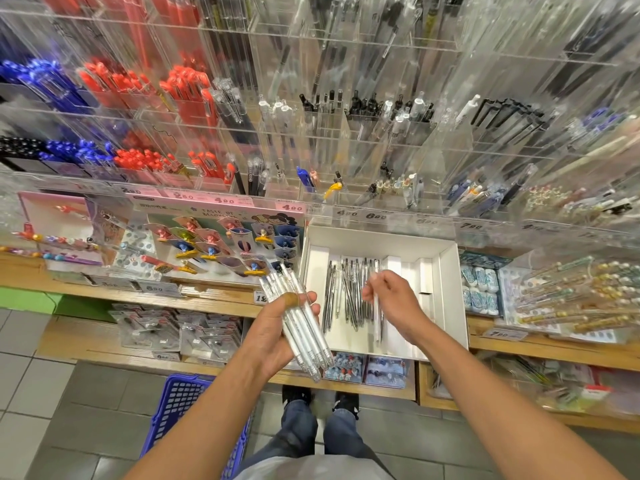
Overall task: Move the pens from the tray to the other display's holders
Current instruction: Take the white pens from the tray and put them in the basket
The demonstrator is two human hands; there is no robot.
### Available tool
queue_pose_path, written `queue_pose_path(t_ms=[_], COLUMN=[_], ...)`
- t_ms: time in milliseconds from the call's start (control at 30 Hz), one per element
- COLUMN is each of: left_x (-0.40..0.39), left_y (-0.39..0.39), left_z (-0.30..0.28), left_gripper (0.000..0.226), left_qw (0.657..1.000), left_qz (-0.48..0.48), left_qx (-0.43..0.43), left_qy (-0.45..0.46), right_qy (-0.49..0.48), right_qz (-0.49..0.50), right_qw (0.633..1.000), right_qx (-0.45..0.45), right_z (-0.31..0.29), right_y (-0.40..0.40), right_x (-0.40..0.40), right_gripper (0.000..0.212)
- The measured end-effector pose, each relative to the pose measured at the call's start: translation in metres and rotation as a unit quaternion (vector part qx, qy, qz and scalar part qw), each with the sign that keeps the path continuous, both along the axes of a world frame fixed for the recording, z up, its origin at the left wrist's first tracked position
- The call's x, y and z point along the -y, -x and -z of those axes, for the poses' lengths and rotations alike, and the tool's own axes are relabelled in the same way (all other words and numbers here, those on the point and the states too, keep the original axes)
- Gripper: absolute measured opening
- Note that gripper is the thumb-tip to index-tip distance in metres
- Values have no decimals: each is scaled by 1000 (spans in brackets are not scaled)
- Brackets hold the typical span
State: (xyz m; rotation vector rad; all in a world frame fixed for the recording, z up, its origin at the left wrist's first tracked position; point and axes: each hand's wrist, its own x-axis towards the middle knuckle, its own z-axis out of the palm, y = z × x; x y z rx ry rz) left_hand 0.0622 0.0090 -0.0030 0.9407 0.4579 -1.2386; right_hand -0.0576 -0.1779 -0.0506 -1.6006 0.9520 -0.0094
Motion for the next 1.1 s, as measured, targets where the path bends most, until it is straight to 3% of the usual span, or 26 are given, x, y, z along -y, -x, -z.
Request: queue_pose_path(t_ms=[100,233,467,567,767,933,1100], left_x=[0,-1,-13,-18,-25,-28,-30], left_y=[0,-4,-15,-18,-21,-22,-20], left_z=[-1,-3,-5,-3,3,9,13], left_gripper=[14,31,49,42,51,39,27], left_qw=[1000,1000,999,1000,999,999,999], left_qz=[2,-1,-28,-21,1,15,40], left_qx=[-6,1,7,11,16,10,19], left_qy=[-4,-18,-13,-16,-28,-26,-31], right_qy=[42,140,248,244,181,91,54], right_qz=[-57,-104,-102,-88,-67,15,-14], right_qw=[990,951,905,901,914,941,965], right_qx=[-119,-255,-331,-348,-357,-326,-257], right_z=[20,48,60,64,63,56,31], right_y=[-27,-59,-77,-84,-94,-82,-52], right_x=[-14,-32,-43,-47,-44,-33,-13], right_gripper=[24,25,16,17,18,44,63])
